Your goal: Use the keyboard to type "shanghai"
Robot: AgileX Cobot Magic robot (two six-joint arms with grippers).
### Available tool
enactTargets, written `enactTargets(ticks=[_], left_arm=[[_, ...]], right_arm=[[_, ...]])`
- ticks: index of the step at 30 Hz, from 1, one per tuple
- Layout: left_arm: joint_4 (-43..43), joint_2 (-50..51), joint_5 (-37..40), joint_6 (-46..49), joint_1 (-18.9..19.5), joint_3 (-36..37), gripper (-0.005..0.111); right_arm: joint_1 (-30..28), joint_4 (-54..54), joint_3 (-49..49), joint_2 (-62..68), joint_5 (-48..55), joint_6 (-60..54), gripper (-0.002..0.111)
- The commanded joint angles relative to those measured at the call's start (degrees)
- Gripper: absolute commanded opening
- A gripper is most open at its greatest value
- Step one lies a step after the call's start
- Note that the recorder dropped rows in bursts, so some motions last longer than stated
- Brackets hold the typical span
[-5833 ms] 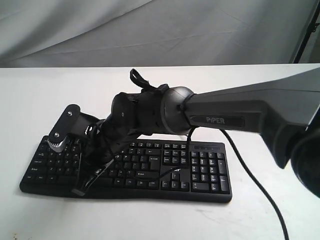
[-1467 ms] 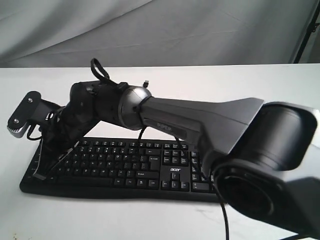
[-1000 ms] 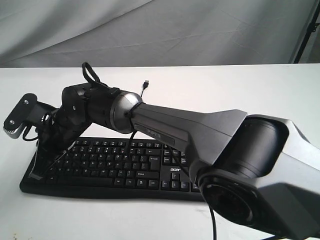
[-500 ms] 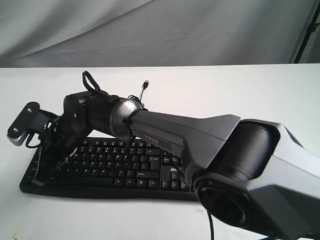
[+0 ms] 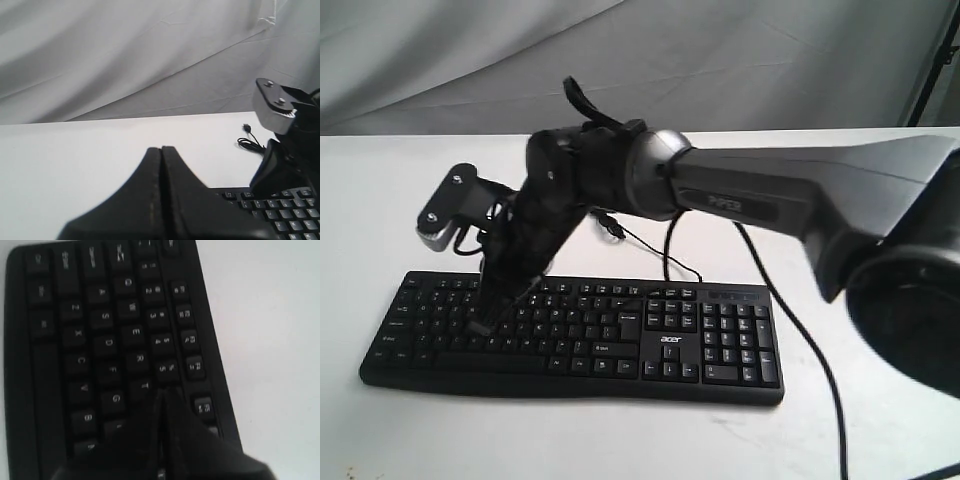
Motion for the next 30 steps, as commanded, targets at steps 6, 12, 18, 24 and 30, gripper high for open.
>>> enactTargets(ticks=[6, 12, 18, 24, 30], left_arm=[[0.0, -0.14, -0.34, -0.15, -0.37, 0.1, 0.0], [0.0, -0.14, -0.34, -0.15, -0.37, 0.1, 0.0], [0.0, -0.14, -0.34, -0.15, -0.37, 0.1, 0.0], [0.0, -0.14, -0.34, -0.15, -0.37, 0.1, 0.0], [0.0, -0.14, -0.34, -0.15, -0.37, 0.1, 0.0]], right_arm=[[-3.53, 16.46, 12.93, -5.71, -7.99, -14.6, 0.0], [-3.95, 16.01, 12.93, -5.71, -7.76, -14.97, 0.0], [-4.0, 16.01, 13.63, -5.21, -7.71, -14.97, 0.0], [-4.09, 15.73, 13.63, -4.18, -7.84, -14.97, 0.0], [-4.69, 15.14, 13.63, -3.67, -7.74, -14.61, 0.0]])
